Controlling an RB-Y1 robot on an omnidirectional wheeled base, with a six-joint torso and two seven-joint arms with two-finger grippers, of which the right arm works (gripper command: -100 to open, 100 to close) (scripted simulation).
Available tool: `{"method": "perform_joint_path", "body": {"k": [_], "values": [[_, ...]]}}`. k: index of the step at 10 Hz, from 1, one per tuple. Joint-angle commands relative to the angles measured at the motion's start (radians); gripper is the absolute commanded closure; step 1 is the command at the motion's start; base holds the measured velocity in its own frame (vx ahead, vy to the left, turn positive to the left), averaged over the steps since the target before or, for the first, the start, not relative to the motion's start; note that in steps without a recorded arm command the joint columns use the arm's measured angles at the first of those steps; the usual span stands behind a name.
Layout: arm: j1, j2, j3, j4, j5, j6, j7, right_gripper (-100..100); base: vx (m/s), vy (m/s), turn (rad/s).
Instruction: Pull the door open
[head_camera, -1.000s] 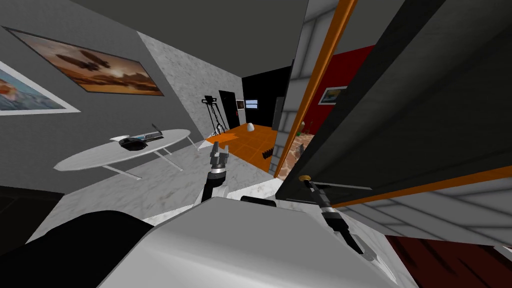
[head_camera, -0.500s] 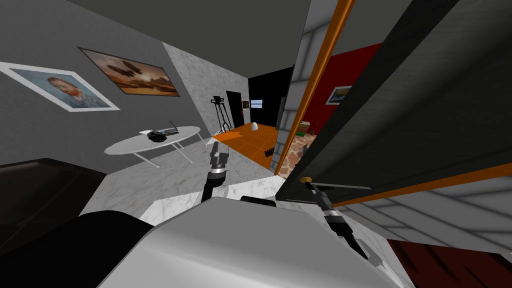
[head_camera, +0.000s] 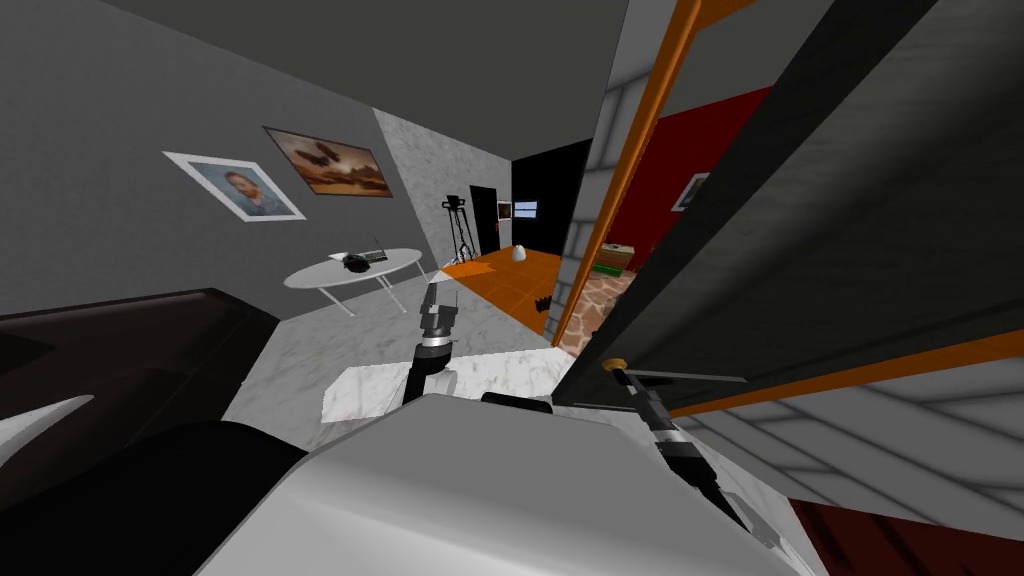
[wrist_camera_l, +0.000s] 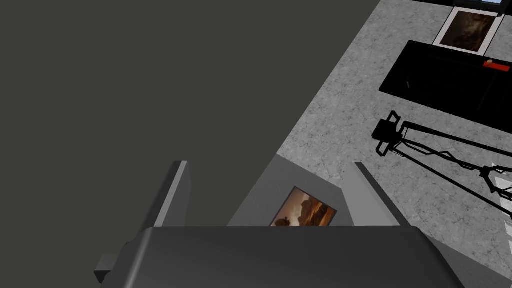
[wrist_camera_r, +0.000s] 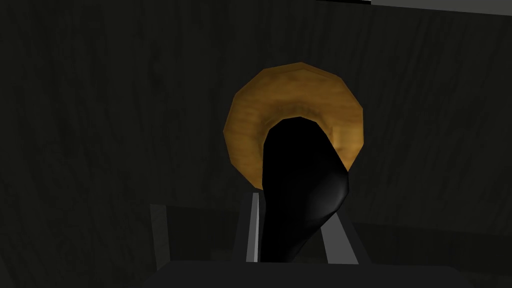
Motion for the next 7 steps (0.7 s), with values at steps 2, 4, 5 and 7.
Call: {"method": "perform_joint_path", "body": {"k": [2, 4, 5, 7], "values": [[0.007, -0.013, -0.002, 0.008, -0.002, -0.024, -0.006, 100, -0.179, -0.069, 0.114], [0.007, -0.007, 0.005, 0.018, 0.000, -0.034, -0.007, 100, -0.083, -0.036, 0.103], [0.007, -0.008, 0.005, 0.021, 0.000, -0.038, -0.008, 100, -0.171, -0.068, 0.168], [0.011, -0.013, 0.005, 0.034, -0.001, -0.056, -0.010, 100, -0.201, -0.081, 0.154]]}}
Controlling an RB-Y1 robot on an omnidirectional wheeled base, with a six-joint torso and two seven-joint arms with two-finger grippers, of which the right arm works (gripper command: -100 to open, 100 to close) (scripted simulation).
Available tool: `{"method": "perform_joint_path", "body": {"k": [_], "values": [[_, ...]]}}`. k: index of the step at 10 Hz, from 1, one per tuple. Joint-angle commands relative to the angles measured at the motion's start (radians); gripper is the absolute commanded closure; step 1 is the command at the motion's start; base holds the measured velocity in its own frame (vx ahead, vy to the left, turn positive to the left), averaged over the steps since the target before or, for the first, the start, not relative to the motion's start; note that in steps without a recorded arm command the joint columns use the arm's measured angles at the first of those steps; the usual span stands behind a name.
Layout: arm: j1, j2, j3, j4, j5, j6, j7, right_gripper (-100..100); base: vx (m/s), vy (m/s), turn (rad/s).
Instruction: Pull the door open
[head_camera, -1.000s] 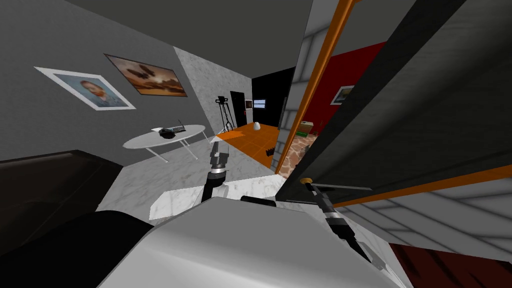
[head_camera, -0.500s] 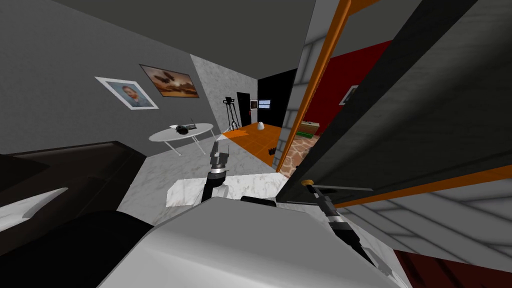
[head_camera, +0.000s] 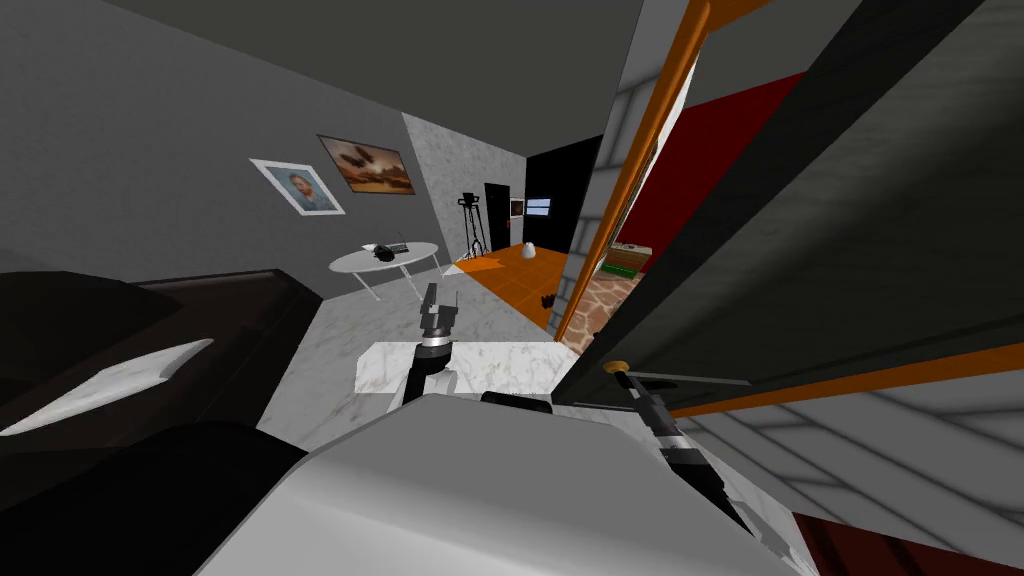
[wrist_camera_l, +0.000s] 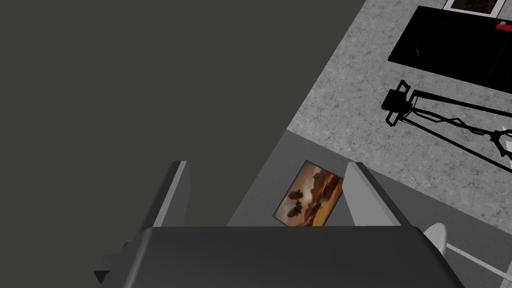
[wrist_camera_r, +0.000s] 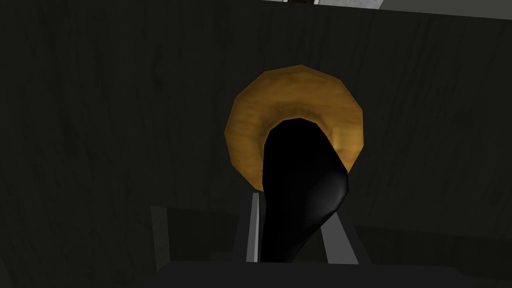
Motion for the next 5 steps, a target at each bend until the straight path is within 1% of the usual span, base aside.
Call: {"method": "perform_joint_path", "body": {"k": [1, 3, 5], "values": [[0.006, -0.007, -0.002, 0.014, -0.002, -0.017, -0.001, 100, -0.209, -0.085, 0.195], [0.010, -0.012, -0.001, 0.028, -0.003, -0.037, -0.004, 100, -0.212, -0.070, 0.177], [0.013, -0.017, -0.001, 0.041, -0.004, -0.055, -0.007, 100, -0.214, -0.090, 0.159]]}}
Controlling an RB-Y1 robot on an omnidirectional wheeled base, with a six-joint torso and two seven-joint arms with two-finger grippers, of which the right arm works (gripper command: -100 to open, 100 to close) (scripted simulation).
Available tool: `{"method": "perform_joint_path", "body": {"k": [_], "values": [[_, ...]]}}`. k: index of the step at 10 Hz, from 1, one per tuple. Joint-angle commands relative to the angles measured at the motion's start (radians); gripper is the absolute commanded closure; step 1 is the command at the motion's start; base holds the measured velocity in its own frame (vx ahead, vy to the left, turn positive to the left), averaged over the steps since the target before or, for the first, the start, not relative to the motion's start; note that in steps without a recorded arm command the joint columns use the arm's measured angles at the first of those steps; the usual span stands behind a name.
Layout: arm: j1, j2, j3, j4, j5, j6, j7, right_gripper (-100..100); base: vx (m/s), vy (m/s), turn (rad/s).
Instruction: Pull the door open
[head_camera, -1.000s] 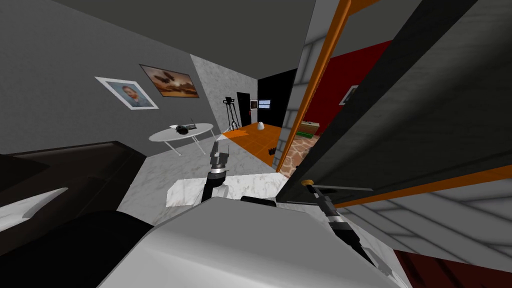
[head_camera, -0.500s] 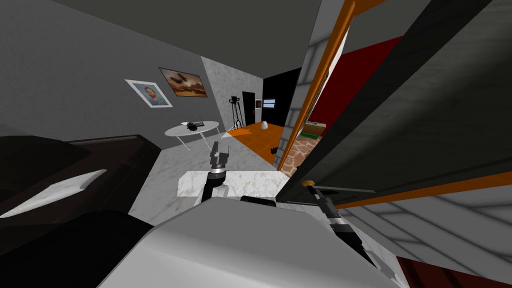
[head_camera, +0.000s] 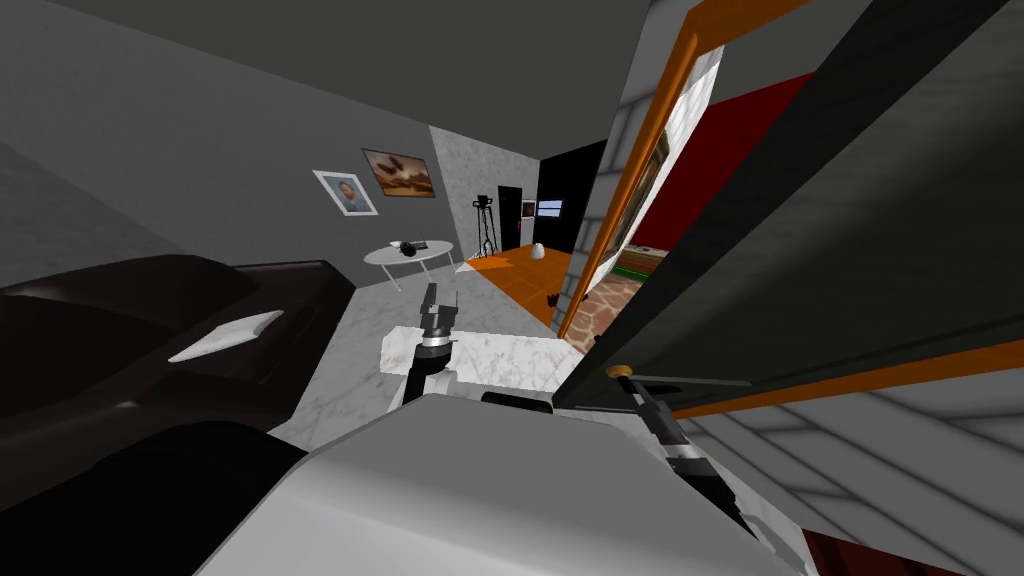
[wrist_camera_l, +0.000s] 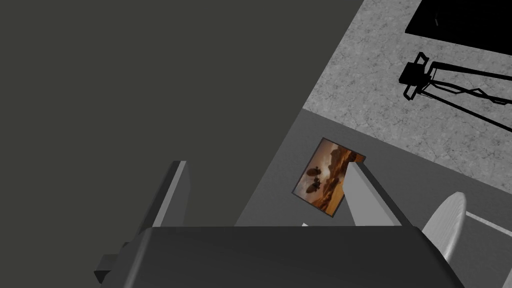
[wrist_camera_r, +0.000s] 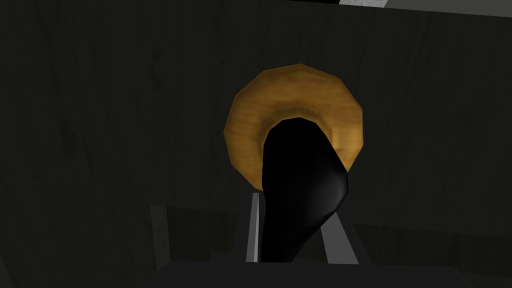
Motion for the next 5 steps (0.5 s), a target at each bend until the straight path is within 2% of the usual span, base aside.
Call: {"method": "perform_joint_path", "body": {"k": [1, 2, 3, 5], "values": [[0.001, -0.010, -0.006, 0.015, -0.004, -0.017, -0.001, 100, -0.221, -0.050, 0.162], [-0.005, -0.002, 0.000, 0.018, 0.000, -0.014, -0.002, 100, -0.097, -0.015, 0.035], [-0.008, -0.003, 0.002, 0.030, 0.001, -0.024, -0.004, 100, -0.131, -0.043, 0.120], [-0.011, -0.006, 0.003, 0.040, 0.001, -0.033, -0.006, 100, -0.193, -0.077, 0.190]]}}
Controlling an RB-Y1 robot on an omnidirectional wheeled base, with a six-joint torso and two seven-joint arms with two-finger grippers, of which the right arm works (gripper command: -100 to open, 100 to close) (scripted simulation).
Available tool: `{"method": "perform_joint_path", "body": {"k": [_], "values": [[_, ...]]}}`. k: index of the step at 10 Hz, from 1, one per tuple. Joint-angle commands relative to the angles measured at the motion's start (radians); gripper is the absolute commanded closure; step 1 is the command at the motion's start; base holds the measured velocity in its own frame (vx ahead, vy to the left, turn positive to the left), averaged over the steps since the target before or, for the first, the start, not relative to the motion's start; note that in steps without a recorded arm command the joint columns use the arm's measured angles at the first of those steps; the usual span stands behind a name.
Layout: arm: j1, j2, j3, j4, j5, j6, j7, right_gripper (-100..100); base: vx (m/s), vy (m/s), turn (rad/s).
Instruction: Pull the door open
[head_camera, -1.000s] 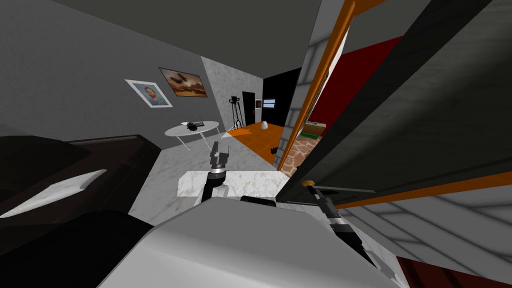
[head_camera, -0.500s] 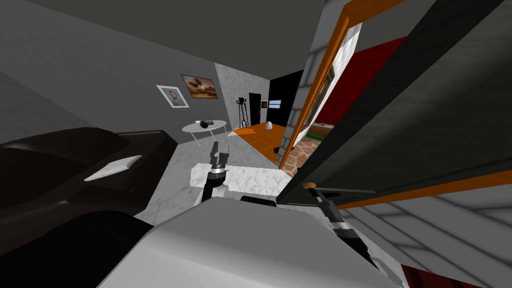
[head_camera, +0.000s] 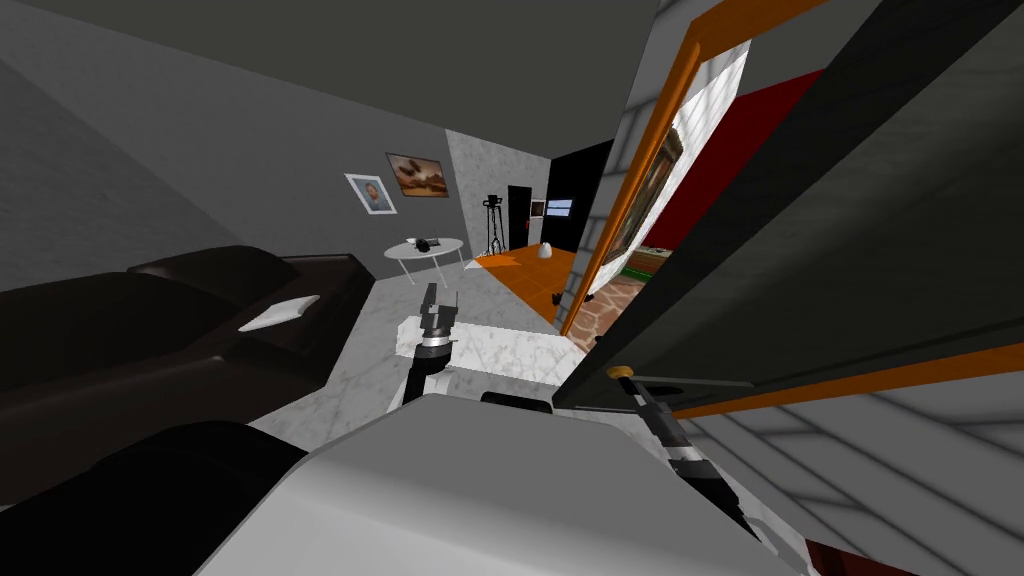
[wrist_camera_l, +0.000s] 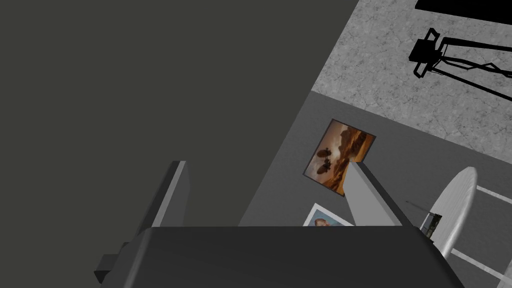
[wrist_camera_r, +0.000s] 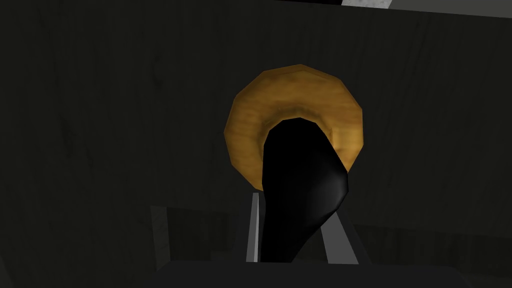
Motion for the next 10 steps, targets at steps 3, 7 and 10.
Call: {"method": "perform_joint_path", "body": {"k": [3, 7, 10], "values": [[-0.006, -0.007, 0.002, 0.024, 0.001, -0.021, -0.003, 100, -0.177, -0.071, 0.120], [-0.013, -0.013, 0.004, 0.045, 0.003, -0.040, -0.007, 100, -0.178, -0.061, 0.139], [-0.017, -0.016, 0.005, 0.058, 0.004, -0.051, -0.010, 100, -0.175, -0.060, 0.109]]}}
